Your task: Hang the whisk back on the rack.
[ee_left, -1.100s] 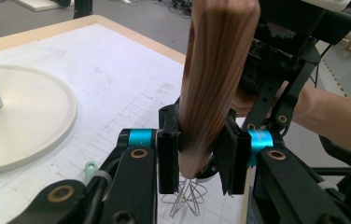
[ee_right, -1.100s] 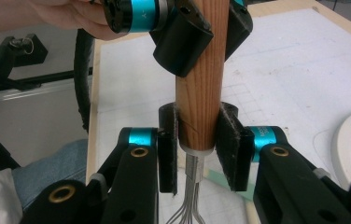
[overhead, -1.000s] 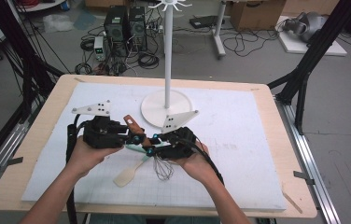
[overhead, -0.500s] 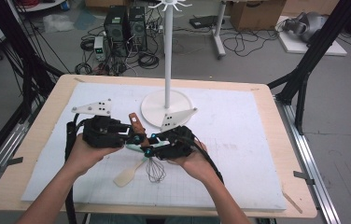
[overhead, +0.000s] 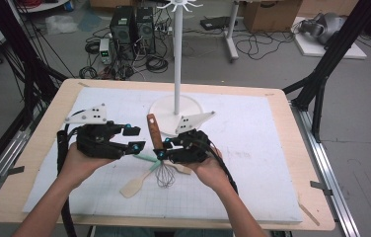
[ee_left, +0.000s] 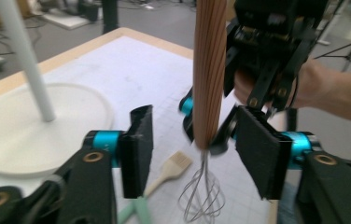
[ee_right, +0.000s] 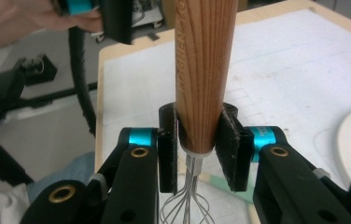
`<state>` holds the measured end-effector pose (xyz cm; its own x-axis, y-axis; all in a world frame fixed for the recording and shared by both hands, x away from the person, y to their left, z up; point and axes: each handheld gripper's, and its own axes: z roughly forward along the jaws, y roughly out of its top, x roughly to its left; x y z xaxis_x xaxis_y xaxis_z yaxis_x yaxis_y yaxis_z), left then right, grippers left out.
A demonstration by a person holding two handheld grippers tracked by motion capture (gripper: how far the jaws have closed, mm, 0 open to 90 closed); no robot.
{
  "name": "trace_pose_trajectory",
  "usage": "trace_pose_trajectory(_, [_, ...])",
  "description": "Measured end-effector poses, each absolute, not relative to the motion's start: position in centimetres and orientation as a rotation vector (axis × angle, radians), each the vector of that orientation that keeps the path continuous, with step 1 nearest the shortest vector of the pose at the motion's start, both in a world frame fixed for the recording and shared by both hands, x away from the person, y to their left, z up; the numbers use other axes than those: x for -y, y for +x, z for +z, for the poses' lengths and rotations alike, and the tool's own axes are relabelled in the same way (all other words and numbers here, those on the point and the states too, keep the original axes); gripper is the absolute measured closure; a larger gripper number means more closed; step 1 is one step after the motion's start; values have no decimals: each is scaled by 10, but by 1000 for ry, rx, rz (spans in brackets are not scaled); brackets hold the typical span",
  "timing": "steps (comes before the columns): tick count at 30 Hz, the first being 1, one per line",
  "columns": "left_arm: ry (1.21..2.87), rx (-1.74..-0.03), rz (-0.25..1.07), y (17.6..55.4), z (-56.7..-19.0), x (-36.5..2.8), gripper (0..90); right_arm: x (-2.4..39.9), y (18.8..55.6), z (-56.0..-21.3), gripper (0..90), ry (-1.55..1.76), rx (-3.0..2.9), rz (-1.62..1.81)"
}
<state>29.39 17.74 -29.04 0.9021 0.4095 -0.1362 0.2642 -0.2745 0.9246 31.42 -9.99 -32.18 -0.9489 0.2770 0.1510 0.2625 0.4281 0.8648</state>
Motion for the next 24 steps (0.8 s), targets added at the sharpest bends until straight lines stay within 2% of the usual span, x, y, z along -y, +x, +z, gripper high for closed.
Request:
trace_pose_trajectory(7, [1868, -549, 218, 287, -300, -186, 339, 108, 320, -315, 711, 545, -2602, 1630])
trace_pose_trajectory(24, [1867, -653, 330, 275, -328, -211, 217, 119, 333, -291, 712, 579, -2546, 1657])
